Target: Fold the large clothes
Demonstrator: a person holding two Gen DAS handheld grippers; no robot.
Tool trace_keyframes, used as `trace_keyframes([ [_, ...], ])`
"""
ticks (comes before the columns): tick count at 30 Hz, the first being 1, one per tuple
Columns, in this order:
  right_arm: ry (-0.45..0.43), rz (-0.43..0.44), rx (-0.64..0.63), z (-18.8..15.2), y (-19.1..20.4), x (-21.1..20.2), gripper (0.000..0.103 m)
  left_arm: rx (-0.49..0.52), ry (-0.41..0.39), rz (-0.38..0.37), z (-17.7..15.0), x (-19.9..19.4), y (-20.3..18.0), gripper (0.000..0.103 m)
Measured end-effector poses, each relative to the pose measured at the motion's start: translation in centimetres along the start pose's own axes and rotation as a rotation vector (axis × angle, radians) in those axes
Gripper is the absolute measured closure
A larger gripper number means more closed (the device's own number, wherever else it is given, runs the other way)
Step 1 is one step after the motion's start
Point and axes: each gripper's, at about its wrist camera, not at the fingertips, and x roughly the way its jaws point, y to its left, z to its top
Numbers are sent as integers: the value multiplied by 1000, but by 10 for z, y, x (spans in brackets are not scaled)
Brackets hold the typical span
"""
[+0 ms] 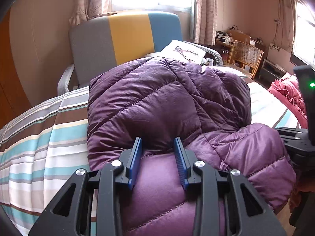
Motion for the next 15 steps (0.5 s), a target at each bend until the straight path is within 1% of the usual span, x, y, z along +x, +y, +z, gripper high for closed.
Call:
trace_keyframes([
  [2, 5, 10, 13, -1, -3, 12, 93, 6, 0, -1, -2, 4, -1, 71],
  [4, 0, -3, -3, 0, -1, 18, 93, 24, -1, 9, -4, 10, -2, 71],
  [6, -7, -24, -24, 1, 3, 19, 93, 25, 2, 15, -6, 15, -1, 71],
  [8, -7, -27, -36, 2, 3, 16, 93, 24, 4, 13, -6, 16, 0, 71],
  [12, -36, 36, 4, 5, -7, -12, 93, 22, 6, 10, -7, 14, 3, 71],
  [15, -122, 82, 55, 10, -15, -44, 93, 9, 4, 12, -7, 12, 3, 70],
])
